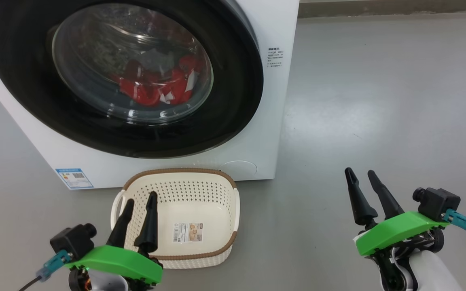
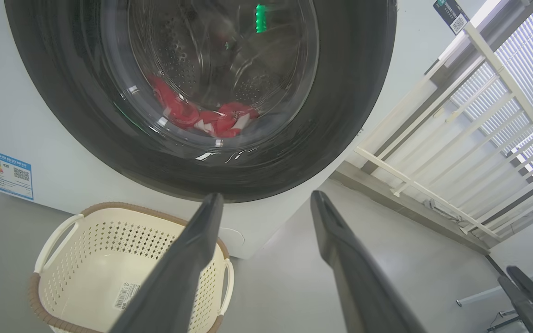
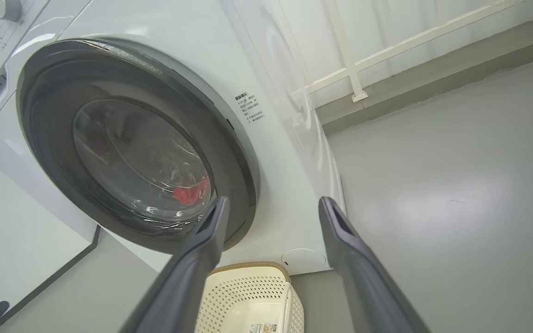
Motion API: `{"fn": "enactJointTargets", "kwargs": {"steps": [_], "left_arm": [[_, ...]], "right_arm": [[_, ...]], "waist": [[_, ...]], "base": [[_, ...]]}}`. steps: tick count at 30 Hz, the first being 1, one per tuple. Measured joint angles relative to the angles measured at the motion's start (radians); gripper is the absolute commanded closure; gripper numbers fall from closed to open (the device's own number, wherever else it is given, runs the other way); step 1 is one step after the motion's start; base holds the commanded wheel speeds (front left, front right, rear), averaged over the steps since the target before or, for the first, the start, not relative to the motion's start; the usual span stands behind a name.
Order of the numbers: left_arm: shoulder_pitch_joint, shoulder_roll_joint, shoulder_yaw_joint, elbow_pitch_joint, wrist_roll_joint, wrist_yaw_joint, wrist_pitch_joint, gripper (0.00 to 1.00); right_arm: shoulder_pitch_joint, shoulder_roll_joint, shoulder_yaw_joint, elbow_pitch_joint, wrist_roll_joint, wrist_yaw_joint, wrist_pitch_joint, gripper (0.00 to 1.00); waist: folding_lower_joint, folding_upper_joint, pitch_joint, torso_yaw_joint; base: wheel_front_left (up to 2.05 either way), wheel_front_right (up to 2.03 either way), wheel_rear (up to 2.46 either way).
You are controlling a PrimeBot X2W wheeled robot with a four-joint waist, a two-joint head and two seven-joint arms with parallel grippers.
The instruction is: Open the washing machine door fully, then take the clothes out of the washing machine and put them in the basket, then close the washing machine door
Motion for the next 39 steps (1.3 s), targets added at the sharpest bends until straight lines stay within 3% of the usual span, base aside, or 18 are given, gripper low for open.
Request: {"fn": "enactJointTargets", "kwargs": {"steps": [39], "left_arm": [[-0.085,0.007,-0.064,0.054,0.351,0.056,-0.111,0.0]], "right_arm": [[-0.09,-0.021,0.06,0.053,-0.447,0.0,-0.113,0.0]], "waist": [[0.0,0.0,-0.011,-0.012]], "base": [[0.0,0.0,0.0]]}}
